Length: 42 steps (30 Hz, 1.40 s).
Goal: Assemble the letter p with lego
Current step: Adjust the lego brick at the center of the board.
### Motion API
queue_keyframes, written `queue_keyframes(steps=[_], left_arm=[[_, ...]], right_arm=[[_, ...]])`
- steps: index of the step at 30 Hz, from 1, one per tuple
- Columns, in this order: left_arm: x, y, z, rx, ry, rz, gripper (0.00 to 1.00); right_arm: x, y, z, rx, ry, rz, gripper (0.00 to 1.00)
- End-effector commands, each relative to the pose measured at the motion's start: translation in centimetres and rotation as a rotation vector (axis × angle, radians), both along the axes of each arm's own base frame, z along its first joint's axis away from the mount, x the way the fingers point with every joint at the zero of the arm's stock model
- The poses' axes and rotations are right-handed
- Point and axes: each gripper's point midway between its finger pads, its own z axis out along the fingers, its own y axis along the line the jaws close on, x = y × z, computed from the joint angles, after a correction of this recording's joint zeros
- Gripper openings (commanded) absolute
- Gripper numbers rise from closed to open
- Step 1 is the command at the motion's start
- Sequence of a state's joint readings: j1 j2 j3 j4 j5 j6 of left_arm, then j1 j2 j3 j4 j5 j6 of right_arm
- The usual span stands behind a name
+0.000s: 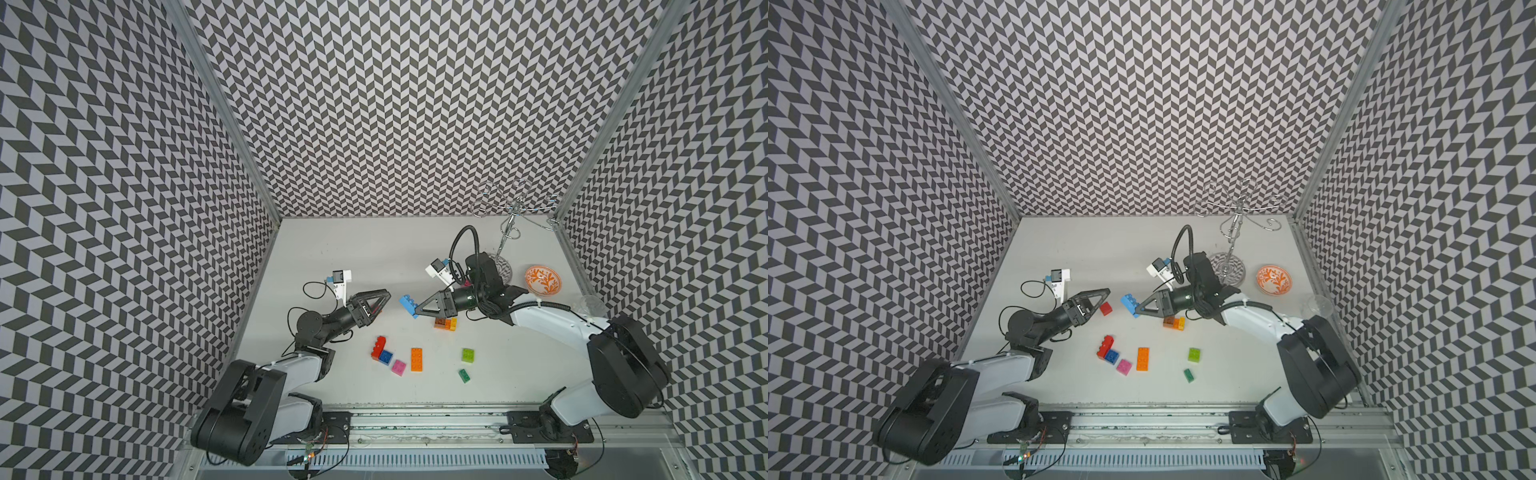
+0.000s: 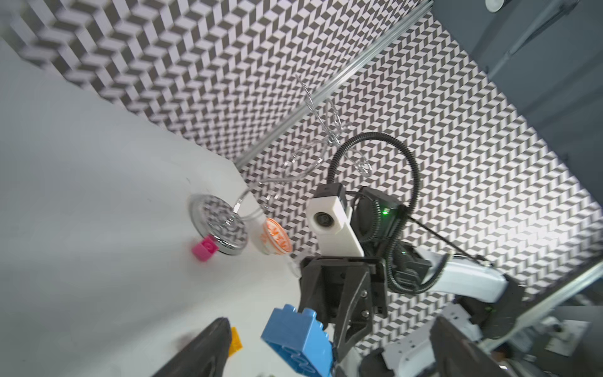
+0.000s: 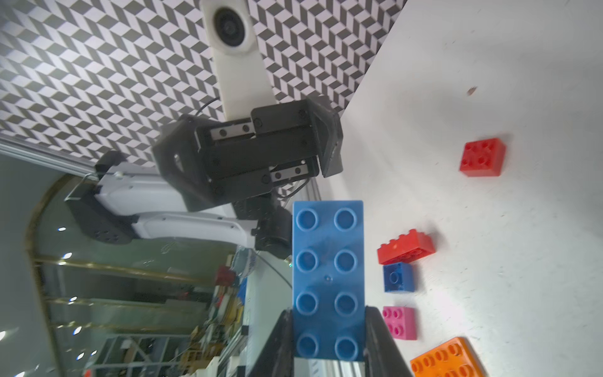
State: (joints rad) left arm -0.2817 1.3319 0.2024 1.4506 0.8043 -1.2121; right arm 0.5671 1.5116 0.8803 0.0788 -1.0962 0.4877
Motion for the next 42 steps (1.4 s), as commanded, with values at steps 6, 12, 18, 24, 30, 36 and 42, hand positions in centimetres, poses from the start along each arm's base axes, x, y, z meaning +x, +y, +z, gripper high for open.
queue_keyframes(steps=[6,12,18,24,30,36,42], left_arm=[[-2.0,-1.7,1.3,-0.109,-0.023,-0.171,0.79],[-2.3,-3.1,1.6,-0.12,-0.021,-0.212,0.83],[-2.6,-3.1,1.4,-0.126,-0.015,-0.198,0.87],[-3.2,-2.7,2.3,-0.138,-0.049,-0.19,0.84],[-3.5,-2.6,2.6,-0.143,-0.061,-0.184,0.84],[-3.8,-3.2,3.0,-0.146,-0.081,-0.199,0.91],[-3.7,-3.5,2.9,-0.146,-0.085,-0.202,0.8]], right_arm=[[-1.7,-0.1,4.6,0.139,-0.067,0.09,0.19],[-1.3,0.0,3.4,0.121,-0.044,0.079,0.19],[-0.3,-0.2,2.7,0.1,-0.038,0.032,0.17],[0.2,-0.5,1.5,0.082,-0.007,-0.006,0.15],[0.2,-0.6,1.3,0.093,0.01,-0.022,0.14],[0.1,-0.6,0.6,0.087,0.035,-0.031,0.13],[-0.4,-0.3,0.6,0.093,0.041,-0.017,0.13]])
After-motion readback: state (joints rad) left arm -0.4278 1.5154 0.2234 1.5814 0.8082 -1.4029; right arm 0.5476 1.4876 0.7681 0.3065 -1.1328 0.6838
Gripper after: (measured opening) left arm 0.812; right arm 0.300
